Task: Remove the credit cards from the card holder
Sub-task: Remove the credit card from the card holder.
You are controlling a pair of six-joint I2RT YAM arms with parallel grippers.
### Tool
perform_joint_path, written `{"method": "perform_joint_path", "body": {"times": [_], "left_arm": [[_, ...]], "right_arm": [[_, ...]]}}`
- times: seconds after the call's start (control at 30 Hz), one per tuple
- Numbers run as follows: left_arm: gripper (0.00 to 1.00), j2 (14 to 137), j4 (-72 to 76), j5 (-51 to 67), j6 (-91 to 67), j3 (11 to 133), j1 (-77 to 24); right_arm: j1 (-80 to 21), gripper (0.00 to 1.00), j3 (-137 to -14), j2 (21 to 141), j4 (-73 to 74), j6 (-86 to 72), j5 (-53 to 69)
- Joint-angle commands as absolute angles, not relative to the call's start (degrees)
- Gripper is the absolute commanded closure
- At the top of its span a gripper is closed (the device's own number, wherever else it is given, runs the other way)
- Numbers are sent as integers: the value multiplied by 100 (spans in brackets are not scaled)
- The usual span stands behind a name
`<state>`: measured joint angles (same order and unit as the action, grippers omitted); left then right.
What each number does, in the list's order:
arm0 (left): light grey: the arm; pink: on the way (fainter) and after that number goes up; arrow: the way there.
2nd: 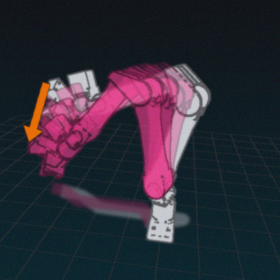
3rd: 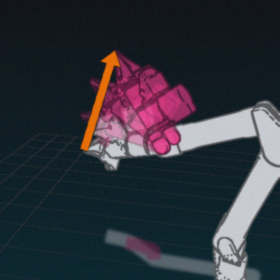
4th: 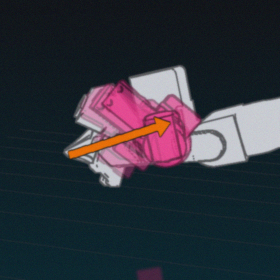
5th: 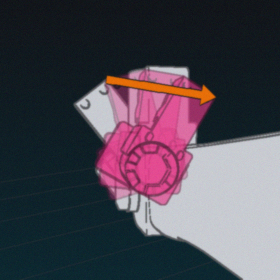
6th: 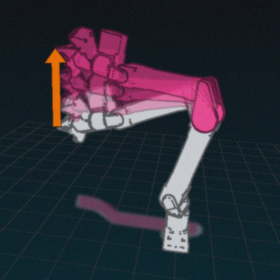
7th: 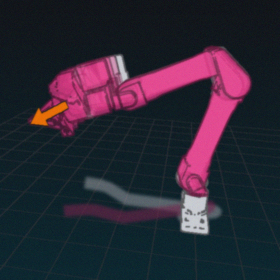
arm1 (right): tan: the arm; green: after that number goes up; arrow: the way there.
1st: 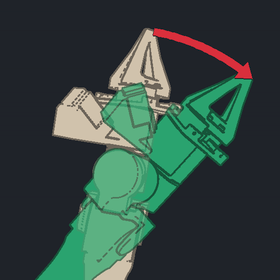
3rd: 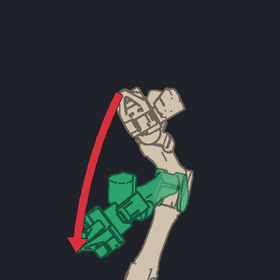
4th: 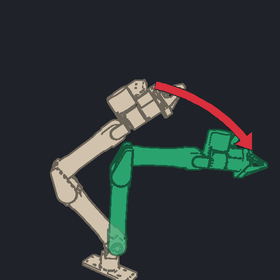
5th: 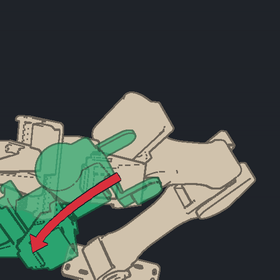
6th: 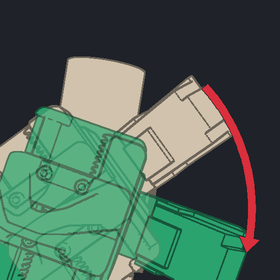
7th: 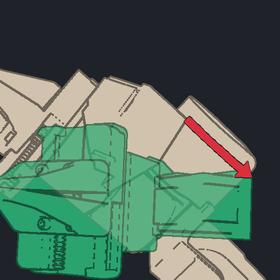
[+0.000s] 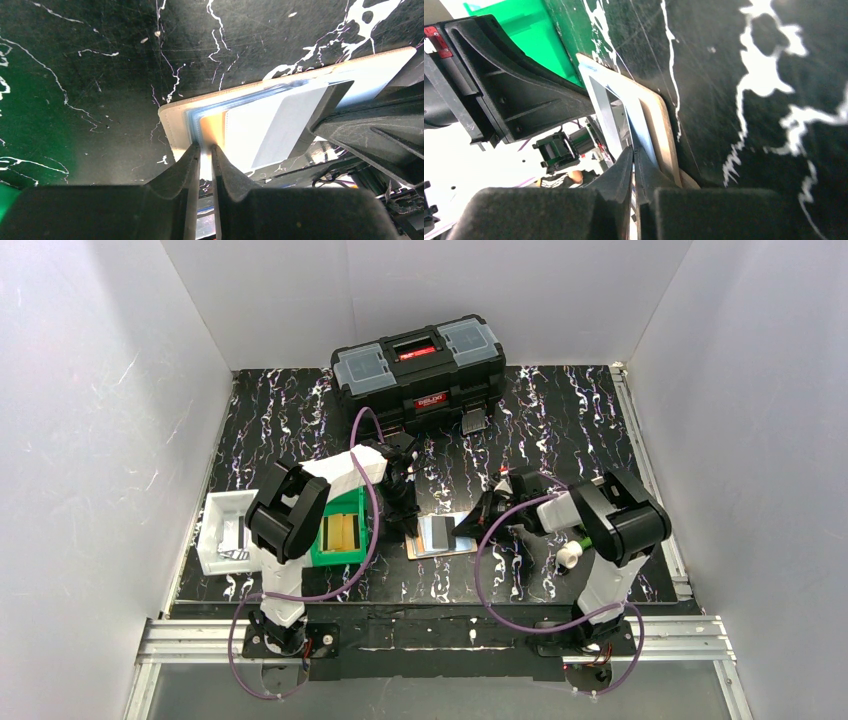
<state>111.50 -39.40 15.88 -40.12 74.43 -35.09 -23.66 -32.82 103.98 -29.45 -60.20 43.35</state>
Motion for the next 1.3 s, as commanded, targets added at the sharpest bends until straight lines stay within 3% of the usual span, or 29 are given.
{"method": "perform_joint_path", "body": {"times": [0.0,0.17,0.57,0.77,0.87,1.07,1.27], "left_arm": [[90,11654,-3983,782,-3920,7146,-3604],[90,11628,-3985,825,-3892,7154,-3601],[89,11375,-4183,864,-3766,7442,-3601],[82,11180,-4450,817,-3665,7805,-3604],[74,11035,-4614,760,-3581,8006,-3603],[38,10640,-4792,713,-3329,8309,-3604],[18,10295,-4587,1512,-3339,8382,-3598]], "right_arm": [[-2264,93,-3264,10018,-1873,-5537,3878],[-2196,99,-3304,9840,-1591,-5384,3806],[-2089,99,-3556,9221,-860,-5103,3744],[-2000,99,-3649,8955,-561,-4998,3770],[-1963,99,-3703,8860,-452,-4960,3799],[-1900,99,-3809,8794,-369,-4972,3980],[-1831,99,-3847,8701,-544,-5234,4278]]}}
